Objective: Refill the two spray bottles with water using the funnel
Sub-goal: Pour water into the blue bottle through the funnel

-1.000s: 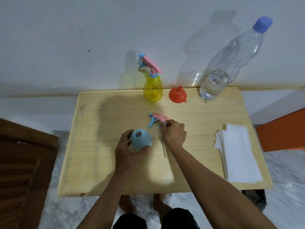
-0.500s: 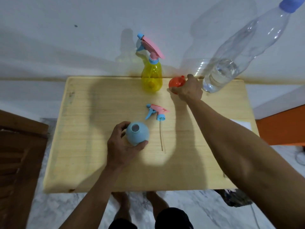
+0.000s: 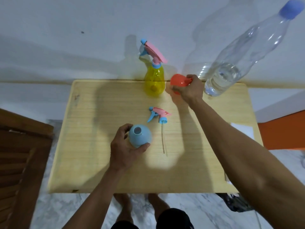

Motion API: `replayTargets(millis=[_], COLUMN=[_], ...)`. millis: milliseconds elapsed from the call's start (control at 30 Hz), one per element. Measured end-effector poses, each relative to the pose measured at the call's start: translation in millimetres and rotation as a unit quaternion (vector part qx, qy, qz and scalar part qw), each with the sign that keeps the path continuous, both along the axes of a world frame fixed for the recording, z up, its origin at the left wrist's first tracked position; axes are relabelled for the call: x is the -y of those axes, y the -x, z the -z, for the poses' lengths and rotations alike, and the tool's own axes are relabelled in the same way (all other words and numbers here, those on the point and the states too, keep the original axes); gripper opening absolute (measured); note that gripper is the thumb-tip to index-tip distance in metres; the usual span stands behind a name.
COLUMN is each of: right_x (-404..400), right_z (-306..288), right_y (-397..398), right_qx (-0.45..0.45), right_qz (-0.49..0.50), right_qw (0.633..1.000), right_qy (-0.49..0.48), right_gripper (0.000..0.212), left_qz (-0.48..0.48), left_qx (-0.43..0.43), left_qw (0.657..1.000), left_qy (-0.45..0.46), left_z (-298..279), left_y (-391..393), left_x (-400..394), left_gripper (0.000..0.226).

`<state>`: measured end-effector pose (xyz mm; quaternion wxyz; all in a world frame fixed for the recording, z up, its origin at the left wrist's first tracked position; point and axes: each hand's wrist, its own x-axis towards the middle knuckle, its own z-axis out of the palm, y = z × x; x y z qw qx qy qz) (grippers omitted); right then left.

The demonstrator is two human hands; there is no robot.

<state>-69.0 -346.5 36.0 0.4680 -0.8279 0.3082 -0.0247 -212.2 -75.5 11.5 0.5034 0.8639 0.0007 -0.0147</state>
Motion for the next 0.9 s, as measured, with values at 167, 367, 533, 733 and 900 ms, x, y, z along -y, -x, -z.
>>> replayTargets(millis=[167, 367, 533, 733, 900], right_x=[-6, -15, -40, -87, -105], right_z=[-43, -89, -98, -87, -73], right_y=[38, 74, 102, 121, 128], right_qx=[0.091, 0.134, 0.135, 0.115, 0.109], right_qz=[0.005, -0.053, -0.115, -0.179, -0.206], right_qw=[0.964, 0.904, 0.927, 0.937, 0.945], right_qy=[-0.249, -0.403, -0.33, -0.278, -0.231], right_gripper=[0.102, 0.076, 0.075, 0.076, 0.077], left_qz=[0.002, 0.004, -0.008, -0.028, -0.031], left_qx=[-0.021, -0.018, -0.011, -0.025, -0.032], left_qw=[1.0, 1.0, 1.0, 0.999, 0.998], left_qy=[0.009, 0.008, 0.015, 0.039, 0.045], left_z=[-11, -15, -17, -13, -9], left_y=[3, 5, 11, 13, 12], left_x=[2, 3, 7, 6, 6], left_gripper=[0.077, 0.075, 0.075, 0.074, 0.073])
